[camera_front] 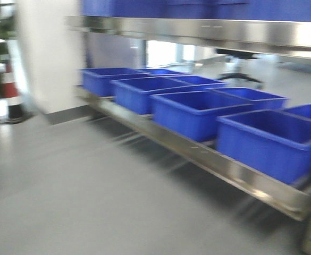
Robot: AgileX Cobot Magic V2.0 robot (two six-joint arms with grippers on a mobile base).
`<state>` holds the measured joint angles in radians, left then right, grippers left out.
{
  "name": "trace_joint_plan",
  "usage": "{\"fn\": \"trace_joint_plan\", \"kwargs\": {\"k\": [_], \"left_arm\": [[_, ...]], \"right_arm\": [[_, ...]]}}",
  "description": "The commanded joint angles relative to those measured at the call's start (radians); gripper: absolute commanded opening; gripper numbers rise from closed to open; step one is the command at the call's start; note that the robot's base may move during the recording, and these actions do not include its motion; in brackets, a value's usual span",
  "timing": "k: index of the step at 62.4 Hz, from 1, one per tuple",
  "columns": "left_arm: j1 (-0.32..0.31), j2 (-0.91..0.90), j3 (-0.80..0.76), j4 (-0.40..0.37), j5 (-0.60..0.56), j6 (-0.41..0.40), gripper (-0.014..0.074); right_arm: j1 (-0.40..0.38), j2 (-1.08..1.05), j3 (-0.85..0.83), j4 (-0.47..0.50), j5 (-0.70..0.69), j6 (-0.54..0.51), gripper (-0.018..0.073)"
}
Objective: Grab block from conveyor and place in blue bin
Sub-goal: 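Drive up to the shelf of blue bins holding both blocks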
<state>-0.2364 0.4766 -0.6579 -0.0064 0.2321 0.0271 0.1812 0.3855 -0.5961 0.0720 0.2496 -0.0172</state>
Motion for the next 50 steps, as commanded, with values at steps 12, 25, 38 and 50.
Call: {"fn": "trace_joint_plan", "kwargs": {"k": [12, 25, 38, 50], "left_arm": [[-0.006, -0.003, -0.001, 0.001, -0.019, -0.002, -0.0111], [-0.006, -0.003, -0.001, 0.001, -0.019, -0.002, -0.0111], [-0.006, -0.003, -0.001, 0.001, -0.019, -0.002, -0.0111], [-0.006, -0.003, -0.001, 0.001, -0.019, -0.002, -0.0111]], "right_arm": [[0.002, -0.002, 0.002, -0.006, -0.019, -0.004, -0.0162], [0.002, -0.002, 0.002, -0.006, -0.019, -0.004, -0.0162], [0.002, -0.002, 0.002, -0.006, -0.019, -0.004, -0.0162], [0.002, -0.002, 0.002, -0.006, -0.019, -0.004, -0.0162]]}}
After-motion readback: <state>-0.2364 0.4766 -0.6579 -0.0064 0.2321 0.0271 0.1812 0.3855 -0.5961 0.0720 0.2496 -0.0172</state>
